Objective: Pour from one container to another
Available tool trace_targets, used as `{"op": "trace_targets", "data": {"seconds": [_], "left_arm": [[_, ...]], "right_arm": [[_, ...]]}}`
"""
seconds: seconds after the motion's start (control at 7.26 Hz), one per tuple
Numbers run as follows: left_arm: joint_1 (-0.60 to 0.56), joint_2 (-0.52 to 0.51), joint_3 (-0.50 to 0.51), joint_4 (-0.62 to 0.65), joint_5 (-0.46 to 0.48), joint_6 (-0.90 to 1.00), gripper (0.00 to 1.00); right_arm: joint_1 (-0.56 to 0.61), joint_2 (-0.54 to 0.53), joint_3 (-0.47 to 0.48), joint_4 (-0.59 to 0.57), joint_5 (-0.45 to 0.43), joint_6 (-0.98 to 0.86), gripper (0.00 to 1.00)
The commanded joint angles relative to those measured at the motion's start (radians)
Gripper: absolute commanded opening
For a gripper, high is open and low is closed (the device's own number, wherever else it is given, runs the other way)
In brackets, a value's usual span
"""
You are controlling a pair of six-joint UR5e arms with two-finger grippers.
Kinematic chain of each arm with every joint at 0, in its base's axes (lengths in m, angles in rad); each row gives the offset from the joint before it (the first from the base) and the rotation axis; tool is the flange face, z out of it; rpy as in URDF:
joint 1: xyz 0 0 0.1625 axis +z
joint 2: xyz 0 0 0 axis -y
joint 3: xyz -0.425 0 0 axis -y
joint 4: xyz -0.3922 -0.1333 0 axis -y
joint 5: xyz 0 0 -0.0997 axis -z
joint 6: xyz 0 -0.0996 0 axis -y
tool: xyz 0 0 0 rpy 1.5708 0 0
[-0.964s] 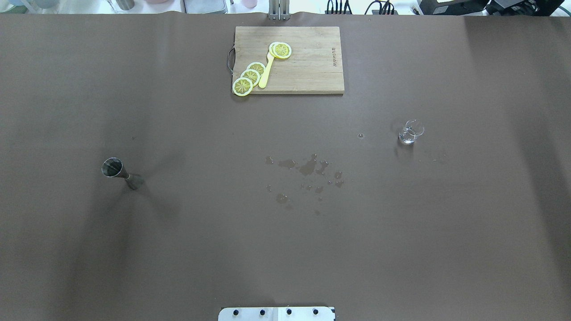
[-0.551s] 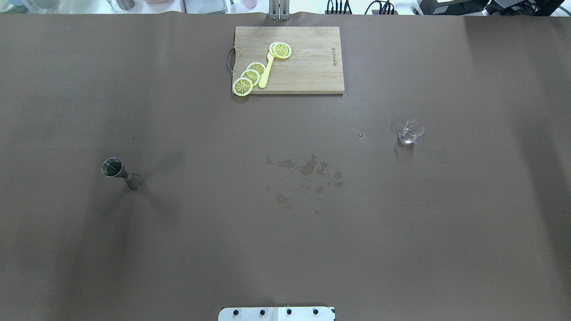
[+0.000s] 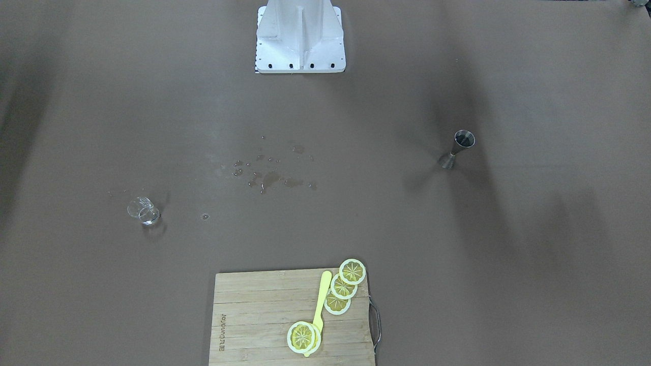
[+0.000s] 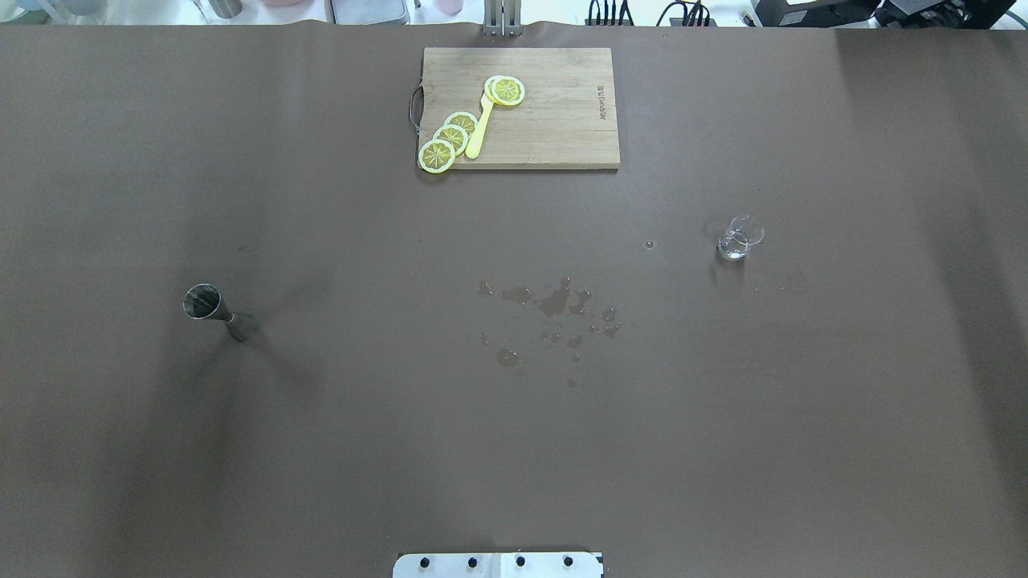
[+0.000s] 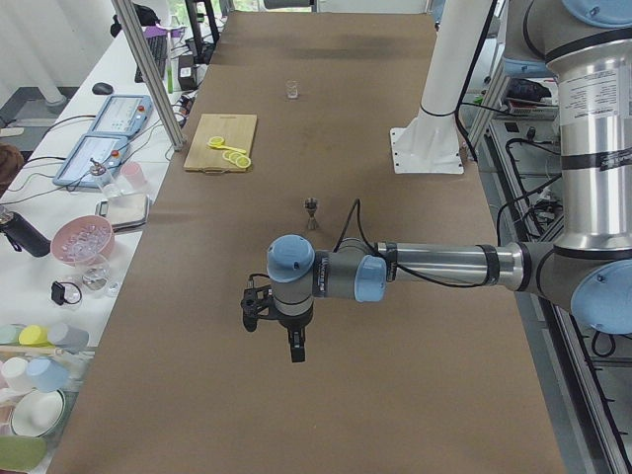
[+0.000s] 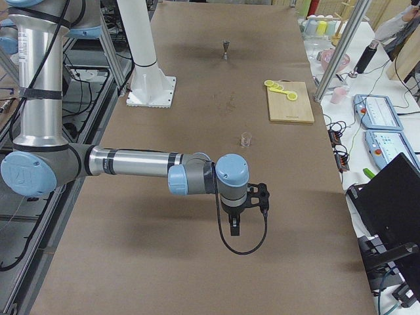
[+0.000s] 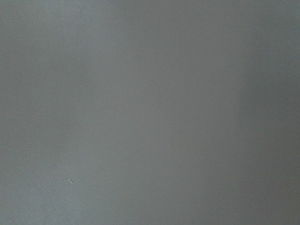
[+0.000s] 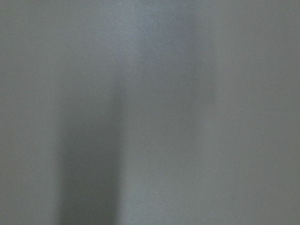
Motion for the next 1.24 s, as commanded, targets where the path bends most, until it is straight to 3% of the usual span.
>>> {"op": "trace_targets", "data": {"seconds": [0.0,0.55,0.83,1.1], "left_arm": [[0.003,-0.005,0.000,0.000,-0.005,-0.003,0.99],[0.006,-0.027,0.004,0.015,-0.001,-0.002,0.99],[0.010,-0.119,-0.002,0.220,-0.001,-0.006,0.99],[0.032,-0.164,-0.046,0.255,-0.033,-0.014,0.99]], "right_arm": [[0.000,-0.006,0.003,0.039,0.035,0.000,1.00],[-0.052,0.017,0.000,0.198,0.047,0.005,1.00],[-0.122,0.035,0.003,0.330,0.054,0.004,1.00],[-0.150,0.054,0.046,0.386,0.081,0.005,1.00]]}}
